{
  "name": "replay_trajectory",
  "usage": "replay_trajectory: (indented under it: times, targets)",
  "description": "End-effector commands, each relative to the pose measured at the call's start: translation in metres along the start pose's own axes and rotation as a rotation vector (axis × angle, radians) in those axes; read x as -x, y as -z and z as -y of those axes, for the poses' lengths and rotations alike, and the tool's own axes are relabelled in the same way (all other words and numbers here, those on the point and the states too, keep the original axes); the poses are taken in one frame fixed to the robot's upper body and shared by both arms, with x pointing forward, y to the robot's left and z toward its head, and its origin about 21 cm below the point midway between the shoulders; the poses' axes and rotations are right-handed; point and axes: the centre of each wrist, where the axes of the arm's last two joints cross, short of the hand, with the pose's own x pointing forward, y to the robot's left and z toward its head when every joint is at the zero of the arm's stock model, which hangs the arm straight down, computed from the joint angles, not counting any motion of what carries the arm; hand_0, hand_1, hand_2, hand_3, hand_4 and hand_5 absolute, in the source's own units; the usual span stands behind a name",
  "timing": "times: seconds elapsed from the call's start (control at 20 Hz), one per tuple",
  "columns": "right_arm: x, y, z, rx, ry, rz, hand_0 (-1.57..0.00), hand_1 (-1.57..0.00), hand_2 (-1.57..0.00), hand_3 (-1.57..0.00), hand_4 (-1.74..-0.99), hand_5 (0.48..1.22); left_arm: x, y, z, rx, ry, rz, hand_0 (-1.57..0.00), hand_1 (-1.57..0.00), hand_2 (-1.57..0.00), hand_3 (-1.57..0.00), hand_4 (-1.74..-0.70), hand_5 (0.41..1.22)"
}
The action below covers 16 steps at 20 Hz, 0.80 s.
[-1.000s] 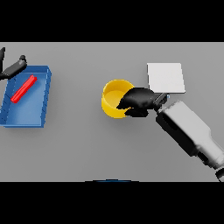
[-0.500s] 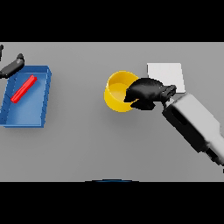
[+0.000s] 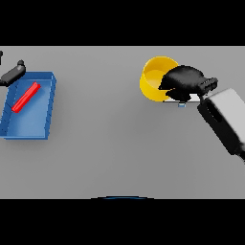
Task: Pick up the red beaker and tilt it to pour out 1 green nut into yellow bowl. Pick up the yellow bowl and place it on the metallic measuring scale.
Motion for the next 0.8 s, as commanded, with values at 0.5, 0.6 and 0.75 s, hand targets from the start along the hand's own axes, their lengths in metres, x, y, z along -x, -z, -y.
replay_trajectory:
  times: [0.5,0.6,0.75]
  targets:
    - [0.057,0.006,-0.015,0.012,0.059,-0.188,-1.53,-1.41,-1.48,-1.51,-1.729,1.221,-0.011,-0.010,-0.006,-0.001,-0.020,-0.020,0.00,0.00,0.00,0.00,-0.83,0.771]
    - [0.063,0.007,-0.021,0.005,0.071,-0.208,-1.51,-1.37,-1.45,-1.53,-1.730,1.221,-0.008,-0.009,-0.002,0.003,-0.027,-0.029,0.00,0.00,0.00,0.00,-0.84,0.772]
    - [0.071,0.010,-0.025,-0.012,0.071,-0.233,-1.45,-1.28,-1.38,-1.55,-1.730,1.221,-0.008,-0.008,-0.005,-0.003,-0.032,-0.033,0.00,0.00,0.00,0.00,-0.85,0.783]
